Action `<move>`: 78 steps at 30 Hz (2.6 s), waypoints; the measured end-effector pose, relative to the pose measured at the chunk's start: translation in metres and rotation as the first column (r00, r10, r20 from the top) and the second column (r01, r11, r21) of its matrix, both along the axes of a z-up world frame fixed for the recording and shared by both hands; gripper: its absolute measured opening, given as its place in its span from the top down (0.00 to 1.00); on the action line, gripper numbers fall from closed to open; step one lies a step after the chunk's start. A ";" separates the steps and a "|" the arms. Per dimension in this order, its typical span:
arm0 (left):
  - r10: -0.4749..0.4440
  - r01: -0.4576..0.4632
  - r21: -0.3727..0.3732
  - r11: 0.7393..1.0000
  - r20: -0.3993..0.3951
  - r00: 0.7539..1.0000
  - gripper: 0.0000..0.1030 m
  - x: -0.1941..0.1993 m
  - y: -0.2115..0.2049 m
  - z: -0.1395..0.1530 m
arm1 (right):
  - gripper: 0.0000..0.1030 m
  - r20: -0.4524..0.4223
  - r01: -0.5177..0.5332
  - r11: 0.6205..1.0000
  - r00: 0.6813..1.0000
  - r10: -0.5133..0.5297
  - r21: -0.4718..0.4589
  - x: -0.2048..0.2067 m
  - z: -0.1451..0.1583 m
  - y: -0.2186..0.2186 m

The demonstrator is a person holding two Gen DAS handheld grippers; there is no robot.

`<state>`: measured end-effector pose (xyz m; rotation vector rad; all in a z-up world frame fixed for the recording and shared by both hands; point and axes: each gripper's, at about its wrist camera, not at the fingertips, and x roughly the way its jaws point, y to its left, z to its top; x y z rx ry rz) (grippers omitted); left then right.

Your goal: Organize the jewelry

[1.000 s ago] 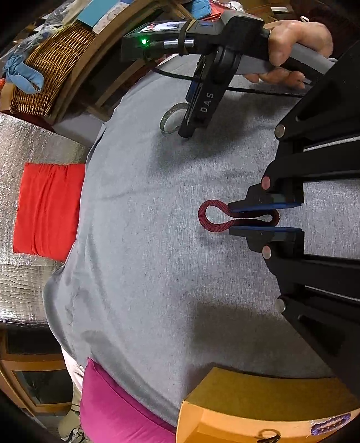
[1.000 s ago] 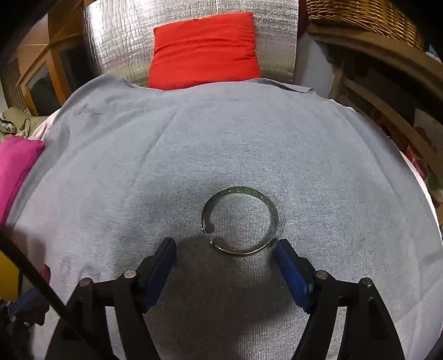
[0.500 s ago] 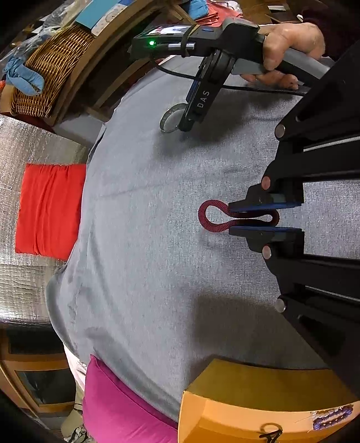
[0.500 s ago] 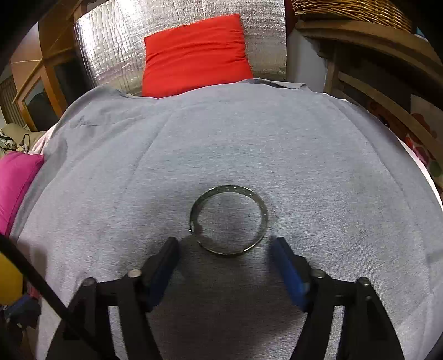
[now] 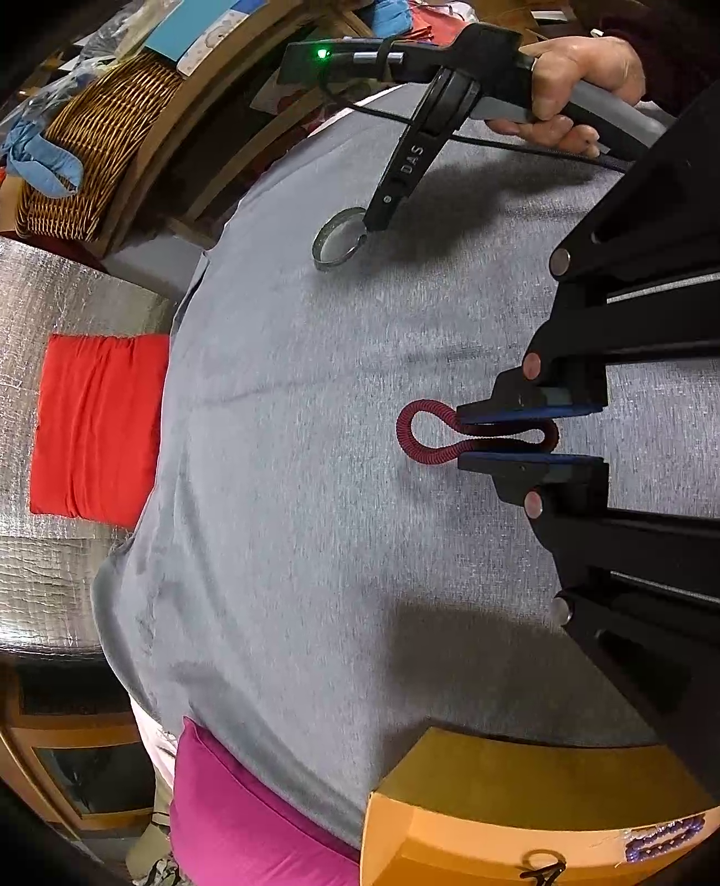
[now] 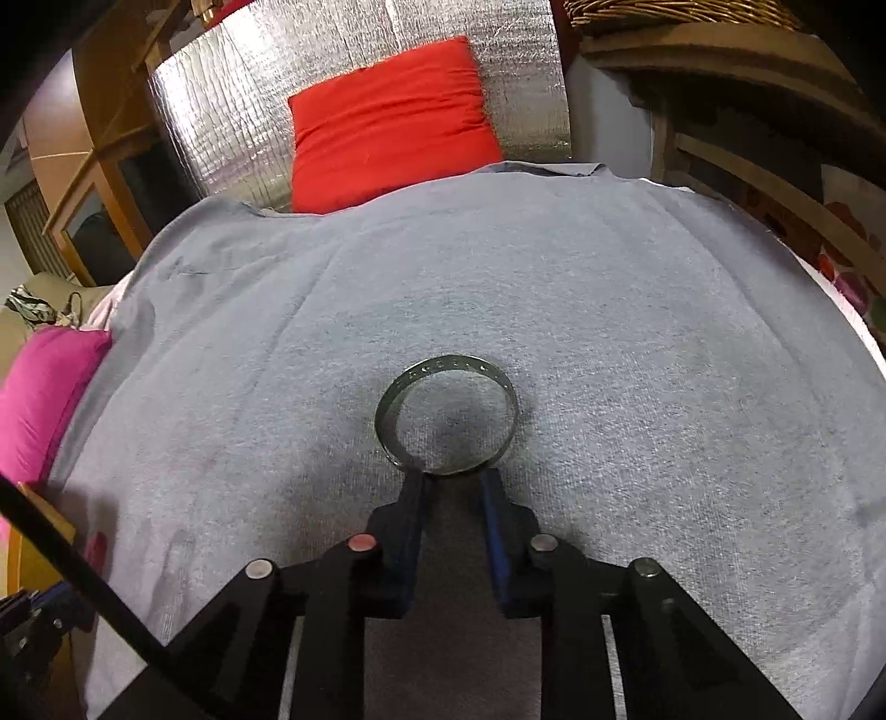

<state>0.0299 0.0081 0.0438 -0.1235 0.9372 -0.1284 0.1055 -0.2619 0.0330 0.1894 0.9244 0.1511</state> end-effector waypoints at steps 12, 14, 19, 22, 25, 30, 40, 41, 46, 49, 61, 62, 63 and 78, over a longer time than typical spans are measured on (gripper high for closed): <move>-0.016 0.016 0.002 1.000 -0.014 1.000 0.90 0.002 -0.006 -0.003 | 0.16 -0.013 0.058 0.995 0.998 -0.058 0.078 -0.006 0.004 -0.021; -0.019 0.019 0.007 1.000 -0.018 1.000 0.90 0.003 -0.007 -0.004 | 0.16 0.014 0.050 0.994 0.999 -0.052 0.093 -0.007 0.005 -0.018; -0.023 0.023 0.022 0.999 -0.034 0.999 0.90 0.003 -0.007 -0.009 | 0.16 0.033 0.019 1.000 0.999 -0.019 0.001 0.002 0.004 0.005; -0.024 0.025 0.026 0.999 -0.044 0.999 0.90 0.001 -0.009 -0.013 | 0.16 -0.002 0.008 0.998 1.000 -0.008 -0.063 0.012 -0.001 0.017; -0.037 0.038 0.014 0.999 -0.045 0.998 0.90 0.002 -0.013 -0.013 | 0.17 -0.004 -0.003 0.995 1.000 0.002 -0.102 0.018 -0.004 0.028; -0.069 0.070 0.004 0.998 -0.040 0.997 0.90 0.002 -0.022 -0.012 | 0.39 0.000 0.011 0.995 1.000 -0.011 -0.099 0.019 -0.006 0.028; -0.059 0.060 0.037 0.998 -0.022 0.998 0.90 -0.009 -0.012 -0.005 | 0.85 0.002 0.045 0.999 0.999 -0.045 -0.009 0.010 -0.003 0.009; -0.056 0.057 0.039 0.998 -0.019 0.998 0.90 -0.010 -0.011 -0.003 | 0.86 0.001 0.042 0.999 0.999 -0.042 -0.003 0.009 -0.002 0.008; -0.051 0.051 0.037 0.998 -0.011 0.999 0.90 -0.015 -0.006 0.001 | 0.89 -0.022 0.049 0.998 0.999 -0.048 0.043 -0.004 0.000 -0.010; -0.058 0.058 0.037 0.998 -0.008 0.998 0.90 -0.015 -0.008 0.003 | 0.89 -0.043 0.083 0.991 0.996 -0.079 0.104 -0.010 0.001 -0.027; -0.076 0.070 0.072 0.995 0.093 0.993 0.90 -0.049 -0.002 0.022 | 0.75 -0.068 0.122 0.969 0.992 -0.110 0.213 -0.058 0.018 -0.071; -0.077 0.070 0.067 0.995 0.108 0.991 0.90 -0.056 -0.001 0.024 | 0.75 -0.061 0.124 0.965 0.992 -0.113 0.229 -0.064 0.022 -0.076; -0.072 0.065 0.057 0.996 0.123 0.990 0.90 -0.065 0.002 0.027 | 0.75 -0.046 0.128 0.958 0.992 -0.120 0.256 -0.076 0.030 -0.083; -0.044 0.066 -0.083 0.994 0.240 0.970 0.90 -0.088 -0.007 0.050 | 0.18 0.277 0.112 0.947 0.940 -0.200 0.302 -0.115 0.122 -0.123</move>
